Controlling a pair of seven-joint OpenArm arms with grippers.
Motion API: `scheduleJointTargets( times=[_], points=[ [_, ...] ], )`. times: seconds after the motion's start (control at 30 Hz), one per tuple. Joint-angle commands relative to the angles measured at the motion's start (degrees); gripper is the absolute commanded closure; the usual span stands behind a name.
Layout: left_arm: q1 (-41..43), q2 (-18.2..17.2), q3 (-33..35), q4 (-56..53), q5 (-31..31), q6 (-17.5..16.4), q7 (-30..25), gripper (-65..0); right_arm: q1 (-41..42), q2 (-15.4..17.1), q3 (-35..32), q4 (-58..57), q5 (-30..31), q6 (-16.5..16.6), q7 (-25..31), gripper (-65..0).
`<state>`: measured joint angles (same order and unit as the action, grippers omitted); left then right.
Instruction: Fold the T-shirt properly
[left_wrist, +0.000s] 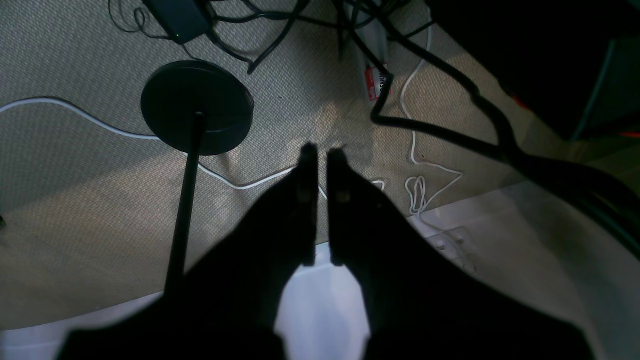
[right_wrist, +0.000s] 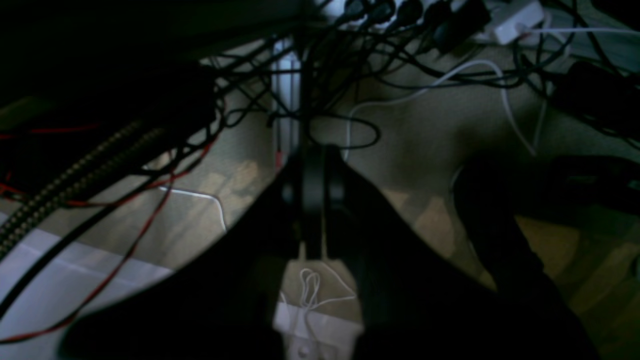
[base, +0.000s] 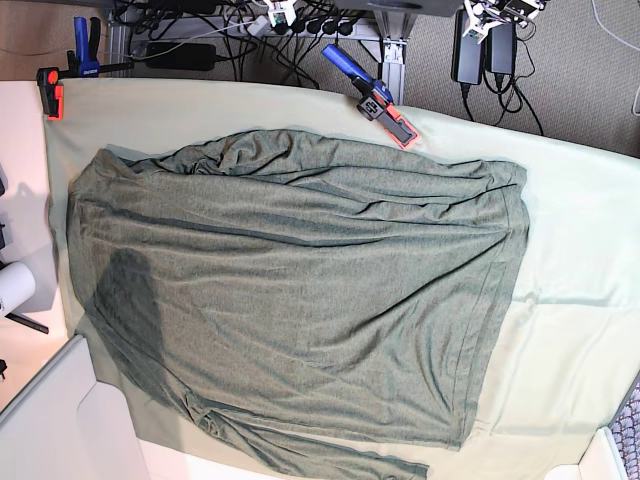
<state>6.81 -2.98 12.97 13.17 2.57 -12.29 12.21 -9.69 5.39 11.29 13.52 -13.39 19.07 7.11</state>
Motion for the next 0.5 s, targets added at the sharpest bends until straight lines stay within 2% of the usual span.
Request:
scheduleJointTargets(
  times=[0.0,0.47],
  points=[
    [0.2,-0.04,0.13,0.26,0.02,-1.05,0.44,-2.9,-0.35,0.33,0.04,0.26,-0.09,0.66,0.68,0.0],
    [0.2,-0.04,0.13,0.26,0.02,-1.05,-0.15,-2.9,-0.37,0.33,0.04,1.62,-0.11,0.68,0.68,0.0]
  ],
)
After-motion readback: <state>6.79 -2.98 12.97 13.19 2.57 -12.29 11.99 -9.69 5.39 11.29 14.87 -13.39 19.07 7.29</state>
